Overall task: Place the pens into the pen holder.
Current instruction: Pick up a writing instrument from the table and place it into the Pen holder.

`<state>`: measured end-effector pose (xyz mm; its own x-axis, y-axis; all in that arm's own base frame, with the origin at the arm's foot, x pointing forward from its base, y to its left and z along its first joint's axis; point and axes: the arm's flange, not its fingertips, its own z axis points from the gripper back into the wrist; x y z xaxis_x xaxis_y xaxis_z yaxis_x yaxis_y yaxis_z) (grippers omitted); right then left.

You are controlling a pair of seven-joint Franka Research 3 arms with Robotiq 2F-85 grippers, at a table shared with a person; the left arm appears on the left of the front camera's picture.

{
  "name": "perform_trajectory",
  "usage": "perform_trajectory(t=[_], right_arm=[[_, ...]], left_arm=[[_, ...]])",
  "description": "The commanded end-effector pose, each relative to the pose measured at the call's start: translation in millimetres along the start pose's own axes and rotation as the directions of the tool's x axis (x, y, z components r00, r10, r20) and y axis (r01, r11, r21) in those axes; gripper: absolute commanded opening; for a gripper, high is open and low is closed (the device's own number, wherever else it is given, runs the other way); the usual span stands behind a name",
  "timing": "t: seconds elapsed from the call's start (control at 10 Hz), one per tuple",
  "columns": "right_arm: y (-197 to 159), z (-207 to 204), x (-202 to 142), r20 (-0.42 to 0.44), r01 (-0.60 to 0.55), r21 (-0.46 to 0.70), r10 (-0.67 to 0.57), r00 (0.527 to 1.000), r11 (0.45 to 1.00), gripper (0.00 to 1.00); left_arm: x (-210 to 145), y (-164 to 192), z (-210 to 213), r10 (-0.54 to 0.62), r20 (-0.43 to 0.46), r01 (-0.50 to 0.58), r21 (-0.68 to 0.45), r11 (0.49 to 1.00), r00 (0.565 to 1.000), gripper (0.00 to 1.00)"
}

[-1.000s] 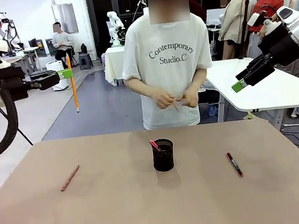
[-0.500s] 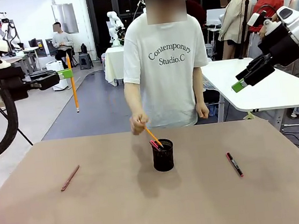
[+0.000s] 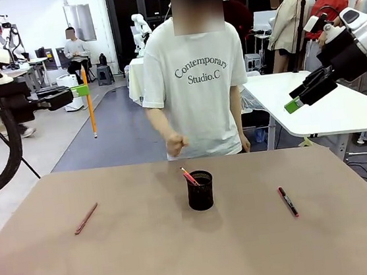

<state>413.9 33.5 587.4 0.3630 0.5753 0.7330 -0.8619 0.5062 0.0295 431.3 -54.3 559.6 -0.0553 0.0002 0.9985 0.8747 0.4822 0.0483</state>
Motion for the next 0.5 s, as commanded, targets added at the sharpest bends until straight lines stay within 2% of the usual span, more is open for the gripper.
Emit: perform_trajectory(t=[0.0, 0.4], right_arm=[[-1.1, 0.4, 0.7, 0.019, -0.006, 0.01, 0.006, 1.0, 1.0, 1.0], [-1.1, 0.4, 0.7, 0.019, -0.006, 0.01, 0.006, 1.0, 1.0, 1.0]], left_arm=[[1.3, 0.3, -0.3, 0.0, 0.004, 0.0, -0.002, 1.0, 1.0, 0.0], [1.3, 0.3, -0.3, 0.0, 0.004, 0.0, -0.002, 1.0, 1.0, 0.0]])
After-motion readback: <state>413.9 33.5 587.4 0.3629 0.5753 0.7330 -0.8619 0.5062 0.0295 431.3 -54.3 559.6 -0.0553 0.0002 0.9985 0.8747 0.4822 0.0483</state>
